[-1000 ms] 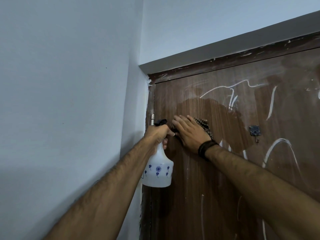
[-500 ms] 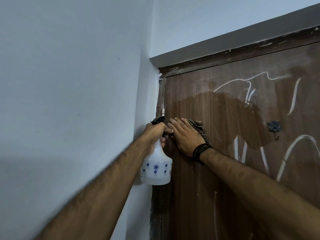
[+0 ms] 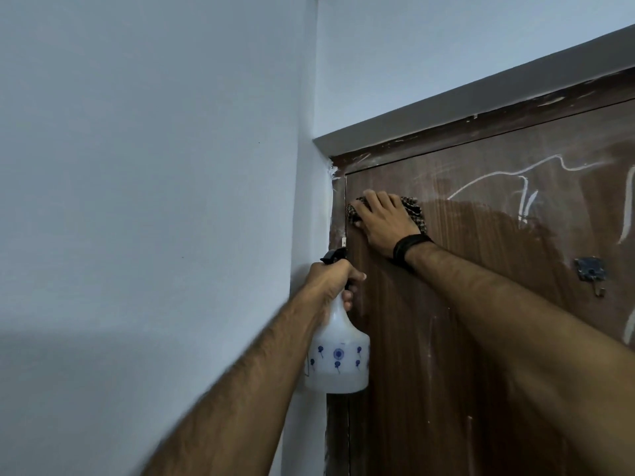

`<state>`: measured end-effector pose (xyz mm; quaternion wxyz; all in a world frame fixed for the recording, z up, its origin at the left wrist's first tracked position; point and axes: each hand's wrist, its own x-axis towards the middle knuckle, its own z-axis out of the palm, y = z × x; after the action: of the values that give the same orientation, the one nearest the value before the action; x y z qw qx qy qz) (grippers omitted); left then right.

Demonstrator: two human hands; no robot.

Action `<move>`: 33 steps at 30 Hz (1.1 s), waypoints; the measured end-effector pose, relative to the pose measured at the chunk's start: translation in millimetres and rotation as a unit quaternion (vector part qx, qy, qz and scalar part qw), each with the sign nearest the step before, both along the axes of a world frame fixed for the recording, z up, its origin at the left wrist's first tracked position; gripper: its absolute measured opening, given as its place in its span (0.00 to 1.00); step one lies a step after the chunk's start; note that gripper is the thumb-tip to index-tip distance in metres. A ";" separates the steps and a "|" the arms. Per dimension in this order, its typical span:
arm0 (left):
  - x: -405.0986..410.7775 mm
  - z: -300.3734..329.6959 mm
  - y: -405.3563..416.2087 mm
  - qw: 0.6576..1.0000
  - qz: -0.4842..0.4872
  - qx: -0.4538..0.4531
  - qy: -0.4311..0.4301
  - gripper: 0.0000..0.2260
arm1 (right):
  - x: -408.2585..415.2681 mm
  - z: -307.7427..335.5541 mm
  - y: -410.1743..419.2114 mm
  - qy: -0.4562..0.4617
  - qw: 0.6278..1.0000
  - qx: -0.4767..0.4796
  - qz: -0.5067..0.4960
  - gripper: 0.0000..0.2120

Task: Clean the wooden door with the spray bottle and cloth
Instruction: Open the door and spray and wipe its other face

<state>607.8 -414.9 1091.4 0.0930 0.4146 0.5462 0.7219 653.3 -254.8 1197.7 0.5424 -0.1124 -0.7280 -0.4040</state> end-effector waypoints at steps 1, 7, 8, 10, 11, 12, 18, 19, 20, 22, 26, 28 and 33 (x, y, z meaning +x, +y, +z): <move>0.0 -0.2 -0.1 1.000 0.001 -0.002 0.000 0.05 | -1.1 -7.5 2.3 -0.006 1.000 0.015 0.001 0.20; 0.6 -5.0 -1.3 1.000 -0.002 -0.004 0.000 0.06 | -3.2 -59.4 11.6 -0.014 0.999 0.035 0.005 0.22; 1.1 -6.1 -1.6 1.000 -0.002 -0.002 -0.001 0.05 | -1.4 -65.8 13.7 -0.015 0.999 0.043 0.008 0.22; 1.6 -8.3 -2.0 1.000 -0.001 -0.001 0.000 0.05 | 3.4 -73.8 18.0 -0.029 0.997 0.066 0.017 0.21; 2.8 -9.0 -1.7 1.000 -0.002 -0.002 0.004 0.05 | 6.7 -75.4 19.7 -0.040 0.996 0.073 0.022 0.21; 4.0 -9.6 -1.4 1.000 -0.004 -0.002 0.008 0.06 | 9.5 -75.1 20.7 -0.049 0.996 0.074 0.027 0.21; 11.6 -8.9 0.6 0.999 -0.010 -0.013 0.029 0.07 | 14.9 -33.3 6.1 0.011 0.999 -0.028 0.026 0.21; 11.9 -8.9 0.1 0.999 -0.011 -0.016 0.028 0.07 | 16.2 -25.4 3.2 0.023 0.998 -0.044 0.024 0.21; 11.9 -8.5 -0.1 0.999 -0.012 -0.017 0.025 0.08 | 17.5 -21.1 2.2 0.030 0.998 -0.050 0.021 0.22; 15.1 -7.4 -1.5 0.999 -0.016 -0.017 0.022 0.07 | 21.4 -26.3 4.1 0.036 0.998 -0.047 0.023 0.22; 26.9 1.5 -2.1 0.999 -0.035 -0.018 0.035 0.06 | 36.5 -68.5 21.8 0.057 0.998 -0.016 0.033 0.22; 32.8 9.7 -2.0 0.998 -0.045 -0.010 0.040 0.05 | 44.1 -83.4 26.9 0.048 0.998 -0.015 0.038 0.23; 54.1 28.0 4.4 0.995 -0.078 0.001 0.058 0.06 | 71.5 -100.5 28.7 0.070 0.994 -0.059 0.057 0.26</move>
<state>662.0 -410.5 1119.4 0.1165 0.4973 0.5159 0.6877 724.8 -226.1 1097.2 0.6064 -0.1303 -0.7164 -0.3196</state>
